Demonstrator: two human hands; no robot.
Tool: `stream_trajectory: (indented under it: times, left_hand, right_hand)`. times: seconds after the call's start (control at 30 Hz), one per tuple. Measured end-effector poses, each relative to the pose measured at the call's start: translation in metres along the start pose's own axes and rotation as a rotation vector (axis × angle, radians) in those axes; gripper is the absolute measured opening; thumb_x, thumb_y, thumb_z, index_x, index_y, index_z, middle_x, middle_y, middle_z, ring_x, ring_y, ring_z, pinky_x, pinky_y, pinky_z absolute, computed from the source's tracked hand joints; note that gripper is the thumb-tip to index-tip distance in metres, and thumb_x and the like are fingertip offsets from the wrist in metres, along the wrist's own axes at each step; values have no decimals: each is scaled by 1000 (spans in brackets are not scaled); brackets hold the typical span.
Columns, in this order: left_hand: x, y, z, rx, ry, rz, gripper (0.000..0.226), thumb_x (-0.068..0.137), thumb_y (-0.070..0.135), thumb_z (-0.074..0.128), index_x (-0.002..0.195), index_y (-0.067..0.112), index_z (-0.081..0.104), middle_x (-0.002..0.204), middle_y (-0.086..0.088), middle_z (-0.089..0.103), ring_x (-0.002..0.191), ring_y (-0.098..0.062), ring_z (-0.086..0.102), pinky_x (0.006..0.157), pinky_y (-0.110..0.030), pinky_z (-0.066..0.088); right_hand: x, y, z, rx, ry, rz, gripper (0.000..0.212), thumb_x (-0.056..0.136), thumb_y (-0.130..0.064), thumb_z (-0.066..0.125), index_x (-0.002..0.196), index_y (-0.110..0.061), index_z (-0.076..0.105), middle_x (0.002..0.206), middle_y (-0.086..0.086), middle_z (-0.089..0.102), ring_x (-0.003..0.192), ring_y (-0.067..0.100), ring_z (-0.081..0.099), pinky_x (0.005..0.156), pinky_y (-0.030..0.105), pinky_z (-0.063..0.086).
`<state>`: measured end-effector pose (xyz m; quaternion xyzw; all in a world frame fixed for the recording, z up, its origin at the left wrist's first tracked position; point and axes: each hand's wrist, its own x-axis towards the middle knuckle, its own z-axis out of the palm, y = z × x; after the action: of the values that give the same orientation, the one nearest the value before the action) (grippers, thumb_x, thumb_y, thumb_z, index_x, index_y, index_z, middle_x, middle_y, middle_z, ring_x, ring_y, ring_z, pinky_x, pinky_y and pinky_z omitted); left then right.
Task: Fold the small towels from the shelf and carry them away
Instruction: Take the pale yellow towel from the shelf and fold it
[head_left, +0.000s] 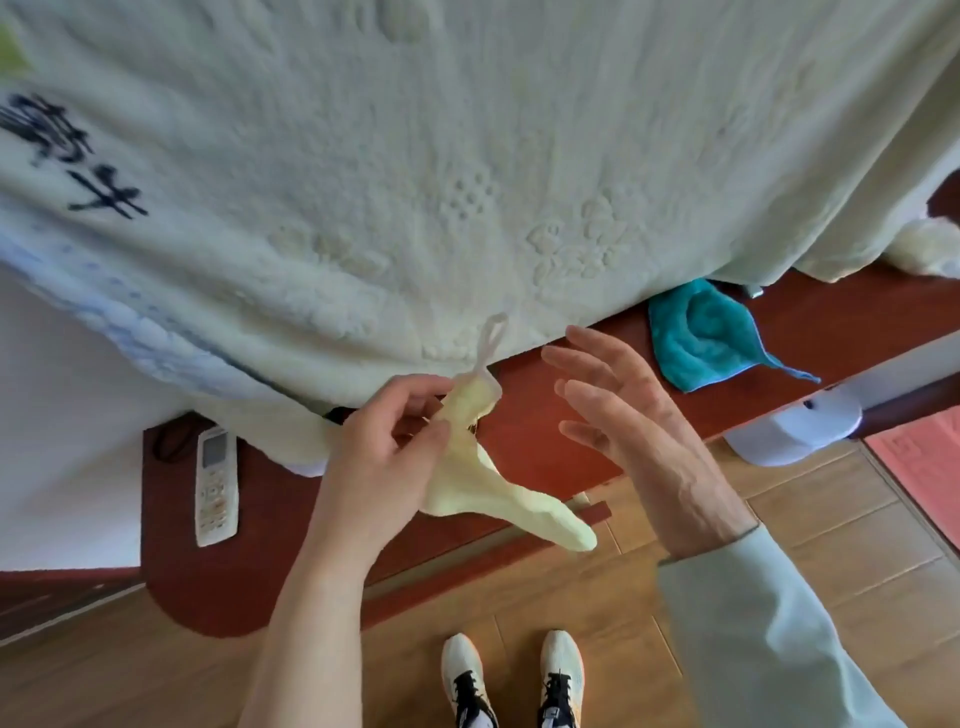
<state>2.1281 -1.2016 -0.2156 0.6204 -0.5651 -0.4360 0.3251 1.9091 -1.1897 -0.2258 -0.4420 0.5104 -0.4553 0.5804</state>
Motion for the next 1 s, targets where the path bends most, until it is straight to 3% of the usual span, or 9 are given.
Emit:
stream_trajectory:
  times: [0.1, 0.27, 0.37, 0.5, 0.6, 0.67, 0.77, 0.87, 1.0]
  left_hand:
    - [-6, 47, -24, -171, 10, 114, 34, 83, 19, 67, 98, 48, 73, 95, 8, 73, 86, -6, 67, 74, -21, 52]
    - [-13, 113, -56, -267, -21, 322, 37, 82, 12, 64, 102, 41, 76, 95, 6, 73, 89, -5, 66, 79, -15, 52]
    - [-17, 138, -68, -267, -13, 404, 38, 82, 12, 63, 102, 42, 75, 95, 6, 72, 90, -7, 65, 81, -18, 52]
    - [-23, 156, -77, -284, -4, 445, 37, 83, 13, 64, 103, 41, 76, 92, 6, 69, 86, -7, 64, 77, -17, 52]
    - [-23, 159, -80, -230, 71, 448, 34, 84, 17, 65, 102, 44, 74, 96, 7, 73, 89, -7, 67, 79, -17, 53]
    - [-21, 159, -80, -177, 140, 439, 33, 86, 17, 67, 101, 46, 73, 97, 8, 74, 88, -5, 68, 79, -16, 52]
    - [-18, 159, -73, -63, 219, 417, 38, 93, 9, 69, 106, 44, 69, 99, 15, 71, 90, -2, 67, 79, -14, 51]
    - [-24, 159, -57, 2, 303, 422, 37, 89, 15, 73, 113, 42, 66, 102, 15, 63, 89, -5, 62, 76, -13, 50]
    - [-31, 155, -34, -69, 121, 520, 44, 81, 38, 78, 121, 45, 61, 103, 17, 61, 86, -8, 61, 75, -15, 50]
  right_hand:
    - [2, -31, 8, -13, -34, -64, 49, 88, -33, 67, 135, -40, 54, 131, -20, 65, 119, 4, 61, 97, 27, 54]
    - [2, -95, 19, -140, -130, -186, 35, 94, -33, 70, 125, -46, 60, 127, -18, 67, 121, 10, 62, 100, 40, 54]
    - [2, -127, 24, -173, -139, -242, 18, 95, -25, 69, 111, -33, 68, 104, -7, 75, 99, 23, 72, 87, 37, 56]
    - [4, -154, 26, -237, -111, -376, 7, 98, -18, 65, 93, -21, 68, 93, -4, 77, 94, 26, 68, 83, 33, 48]
    - [4, -165, 24, -195, -126, -414, 11, 103, -17, 58, 96, -12, 65, 91, -2, 75, 86, 37, 60, 82, 47, 45]
    - [4, -171, 24, -153, -147, -393, 15, 104, -18, 56, 96, -8, 64, 86, 1, 72, 74, 31, 54, 72, 44, 42]
    - [3, -178, 23, -90, -169, -366, 19, 104, -18, 54, 96, -3, 63, 83, 6, 69, 73, 23, 57, 65, 28, 47]
    - [2, -184, 24, 37, -180, -311, 19, 103, -17, 55, 95, -1, 60, 80, 7, 66, 67, 18, 58, 59, 20, 46]
    - [3, -188, 22, 117, -155, -278, 9, 101, -17, 56, 95, -10, 57, 75, 2, 56, 62, 7, 50, 60, 22, 42]
